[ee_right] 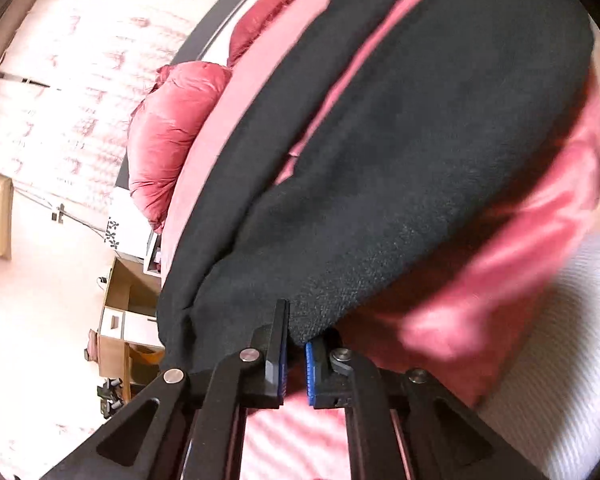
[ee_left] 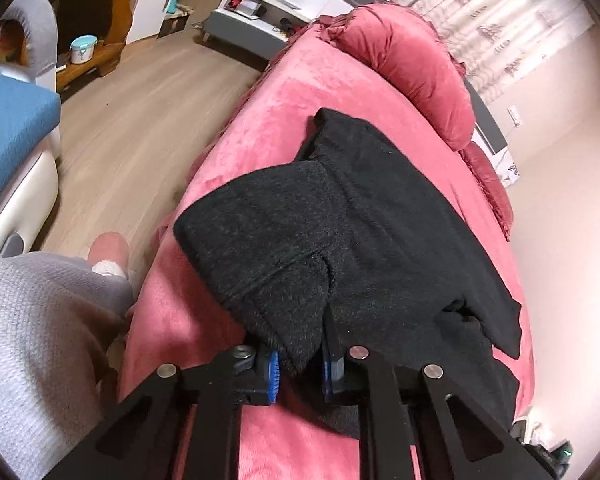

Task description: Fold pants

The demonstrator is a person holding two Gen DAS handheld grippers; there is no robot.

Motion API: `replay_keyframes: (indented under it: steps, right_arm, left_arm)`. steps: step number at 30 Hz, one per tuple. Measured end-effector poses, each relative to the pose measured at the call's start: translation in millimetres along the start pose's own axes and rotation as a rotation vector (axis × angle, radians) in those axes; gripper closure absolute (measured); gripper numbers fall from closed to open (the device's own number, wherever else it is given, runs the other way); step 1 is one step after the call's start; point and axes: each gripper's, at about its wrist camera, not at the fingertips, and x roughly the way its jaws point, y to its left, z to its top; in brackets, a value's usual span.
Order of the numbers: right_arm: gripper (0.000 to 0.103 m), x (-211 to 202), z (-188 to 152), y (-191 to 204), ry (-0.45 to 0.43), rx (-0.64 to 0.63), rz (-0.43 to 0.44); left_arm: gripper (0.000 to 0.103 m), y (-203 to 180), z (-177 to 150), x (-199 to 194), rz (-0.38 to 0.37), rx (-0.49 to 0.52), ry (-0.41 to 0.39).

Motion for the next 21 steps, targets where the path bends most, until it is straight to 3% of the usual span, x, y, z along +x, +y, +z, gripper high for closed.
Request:
replay_keyframes:
  steps: [3, 5, 8, 10, 12, 14, 16, 18, 21]
  right_arm:
    - [0.097, -0.1, -4.3, -0.5, 0.032, -0.005, -0.036]
    - [0.096, 14.9, -8.9, -8.8, 0.08, -0.022, -0.139]
    - [0.089, 40.0, -11.5, -31.7, 0.176, 0.041, -0.261]
    - [0.077, 42.0, -10.0, -24.9, 0.157, 0.027, -0.252]
    - [0.074, 36.0, -6.4, -5.9, 0.125, -0.055, -0.258]
    - [0.074, 28.0, -3.4, 10.5, 0.076, -0.153, -0.337]
    - [0.074, 16.7, -1.9, 11.1, 0.028, -0.202, -0.387]
    - [0.074, 7.2, 3.7, 5.9, -0.012, -0.197, -0.433]
    - [0.074, 6.4, 7.5, 5.1, -0.074, -0.193, -0.562]
  left_arm:
    - [0.087, 4.8, -3.8, 7.9, 0.042, 0.022, 0.026]
    - [0.086, 12.8, -7.6, 20.7, 0.057, -0.011, 0.078]
    - [0.07, 18.9, -6.5, 18.0, 0.072, -0.04, 0.08]
    - [0.07, 22.1, -5.1, 7.6, 0.037, -0.059, 0.075]
    - [0.069, 27.2, -4.9, -7.3, 0.018, -0.064, 0.056]
    - [0.054, 32.2, -5.9, -23.2, 0.048, -0.062, -0.002]
    - [0.047, 38.7, -5.2, -35.1, 0.072, -0.083, -0.059]
    - [0.047, 43.7, -1.3, -42.1, 0.092, -0.108, -0.092]
    - [0.047, 34.4, 8.3, -39.1, 0.134, -0.07, -0.093]
